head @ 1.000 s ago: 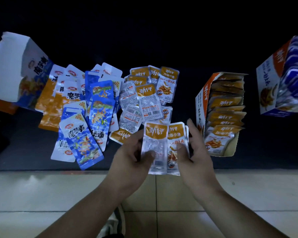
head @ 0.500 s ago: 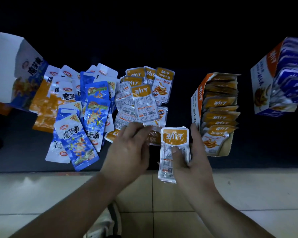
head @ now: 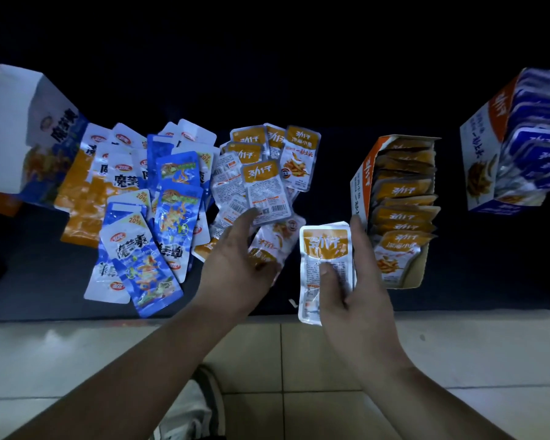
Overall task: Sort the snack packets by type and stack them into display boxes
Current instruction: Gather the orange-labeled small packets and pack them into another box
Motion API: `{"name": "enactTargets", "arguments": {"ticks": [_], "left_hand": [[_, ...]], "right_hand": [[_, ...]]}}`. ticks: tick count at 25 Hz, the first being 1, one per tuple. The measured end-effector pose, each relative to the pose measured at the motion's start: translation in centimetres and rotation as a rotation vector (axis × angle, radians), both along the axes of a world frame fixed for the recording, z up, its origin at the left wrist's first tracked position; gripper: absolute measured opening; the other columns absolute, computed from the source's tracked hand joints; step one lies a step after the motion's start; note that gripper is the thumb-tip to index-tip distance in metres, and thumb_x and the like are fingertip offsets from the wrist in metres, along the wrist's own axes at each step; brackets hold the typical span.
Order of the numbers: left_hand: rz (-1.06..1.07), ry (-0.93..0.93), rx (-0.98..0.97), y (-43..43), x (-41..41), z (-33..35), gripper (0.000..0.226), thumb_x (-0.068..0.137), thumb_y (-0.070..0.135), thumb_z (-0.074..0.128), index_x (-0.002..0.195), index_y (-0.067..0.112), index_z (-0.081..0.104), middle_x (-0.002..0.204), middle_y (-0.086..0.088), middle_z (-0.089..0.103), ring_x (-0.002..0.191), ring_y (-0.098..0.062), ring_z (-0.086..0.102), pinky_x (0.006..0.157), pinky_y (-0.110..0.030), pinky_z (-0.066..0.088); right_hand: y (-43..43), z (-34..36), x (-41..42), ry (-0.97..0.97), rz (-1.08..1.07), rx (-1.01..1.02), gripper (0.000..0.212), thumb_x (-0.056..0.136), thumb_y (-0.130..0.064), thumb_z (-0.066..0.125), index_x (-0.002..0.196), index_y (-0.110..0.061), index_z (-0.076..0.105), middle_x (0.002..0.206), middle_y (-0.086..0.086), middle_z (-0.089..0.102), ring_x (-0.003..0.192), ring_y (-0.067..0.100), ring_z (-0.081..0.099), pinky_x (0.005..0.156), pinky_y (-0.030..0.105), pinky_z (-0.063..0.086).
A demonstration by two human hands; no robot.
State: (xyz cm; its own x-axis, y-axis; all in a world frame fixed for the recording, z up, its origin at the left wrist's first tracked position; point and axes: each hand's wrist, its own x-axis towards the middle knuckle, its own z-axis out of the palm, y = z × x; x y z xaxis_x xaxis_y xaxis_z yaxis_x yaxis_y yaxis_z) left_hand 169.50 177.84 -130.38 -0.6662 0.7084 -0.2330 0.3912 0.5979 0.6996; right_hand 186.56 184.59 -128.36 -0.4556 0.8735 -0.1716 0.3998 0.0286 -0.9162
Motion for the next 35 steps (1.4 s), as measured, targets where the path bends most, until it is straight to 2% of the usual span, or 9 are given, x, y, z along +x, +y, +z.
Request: {"name": "enactTargets", "arguments": {"ticks": [2,7,11,14,19,23,27,32,35], "left_hand": [[0.116,-0.169,0.117,-1.8,-0.1,1.3,0.066,0.084,0.012,0.078,0.14,0.034,0.051,0.088,0.009,0.069,0.079,-0.009,0.069,0.071,-0.03,0.058],[0.376,-0.321,0.45,-3.6,-1.0,4.8,0.023,0.091,0.0,0.072,0.11,0.014,0.073,0.095,-0.002,0.079,0.093,-0.027,0.075,0.086,-0.042,0.062],[0.21,-0.329,0.394,-2.7,-3.1,5.5,0.044,0.092,0.0,0.071,0.13,0.02,0.065,0.101,0.004,0.078,0.092,-0.016,0.076,0.073,-0.029,0.063],[-0.025,-0.227,0.191,-1.6,-4.3,3.9,0.059,0.092,0.006,0.074,0.142,0.031,0.055,0.104,0.005,0.076,0.095,-0.015,0.073,0.084,-0.036,0.062],[-0.221,0.424,0.248,-0.9,-0.9,2.3,0.04,0.085,0.013,0.071,0.125,0.013,0.069,0.117,-0.006,0.065,0.103,-0.027,0.065,0.085,-0.038,0.056],[-0.268,0.074,0.277,-2.4,4.4,1.8,0.043,0.092,0.031,0.059,0.129,0.011,0.067,0.12,0.001,0.065,0.108,-0.016,0.065,0.088,-0.034,0.055],[-0.252,-0.125,0.25,-2.5,4.2,1.3,0.055,0.092,0.047,0.057,0.135,0.013,0.064,0.125,0.002,0.063,0.116,-0.012,0.063,0.092,-0.033,0.055],[0.041,-0.515,0.309,-2.5,4.3,1.1,0.02,0.093,0.03,0.063,0.107,0.027,0.077,0.107,0.0,0.066,0.096,-0.012,0.069,0.077,-0.03,0.059],[-0.066,-0.452,0.306,-2.9,4.5,1.2,0.016,0.103,0.025,0.061,0.107,0.02,0.075,0.1,-0.002,0.07,0.094,-0.016,0.07,0.077,-0.035,0.06]], "right_hand": [[0.3,0.1,-0.1,0.014,-0.006,-0.017,0.072,0.102,-0.017,0.058,0.155,-0.051,0.024,0.152,-0.029,0.039,0.135,-0.012,0.043,0.099,0.004,0.041],[0.9,0.3,-0.6,0.004,-0.026,-0.114,0.075,0.1,-0.019,0.061,0.158,-0.046,0.022,0.145,-0.021,0.051,0.118,-0.021,0.051,0.087,0.001,0.046],[1.2,-0.2,-2.0,-0.053,0.008,-0.117,0.071,0.101,-0.015,0.061,0.159,-0.034,0.025,0.136,-0.035,0.044,0.106,-0.041,0.036,0.08,-0.009,0.034],[1.3,-0.7,-2.4,-0.071,0.024,-0.173,0.07,0.102,-0.02,0.06,0.159,-0.038,0.025,0.125,-0.036,0.049,0.094,-0.035,0.048,0.068,-0.005,0.041],[0.8,-0.4,-2.5,0.0,-0.053,-0.194,0.066,0.101,-0.015,0.061,0.156,-0.036,0.031,0.119,-0.042,0.048,0.095,-0.033,0.051,0.077,-0.003,0.044],[0.2,0.2,-3.1,0.111,-0.061,-0.219,0.05,0.103,-0.013,0.057,0.137,-0.048,0.047,0.111,-0.032,0.068,0.106,-0.012,0.064,0.089,0.014,0.055],[-0.5,0.7,-3.3,0.185,-0.149,-0.357,0.044,0.106,-0.03,0.048,0.144,-0.052,0.042,0.143,-0.021,0.055,0.125,0.002,0.059,0.103,0.041,0.054],[0.0,0.4,-2.6,0.042,-0.096,-0.283,0.048,0.107,-0.033,0.047,0.152,-0.047,0.036,0.14,-0.025,0.051,0.106,-0.032,0.045,0.092,0.002,0.043],[-0.1,0.3,-2.5,0.059,-0.056,-0.264,0.049,0.106,-0.034,0.048,0.152,-0.045,0.038,0.145,-0.021,0.052,0.121,-0.016,0.05,0.104,0.017,0.046]]}}
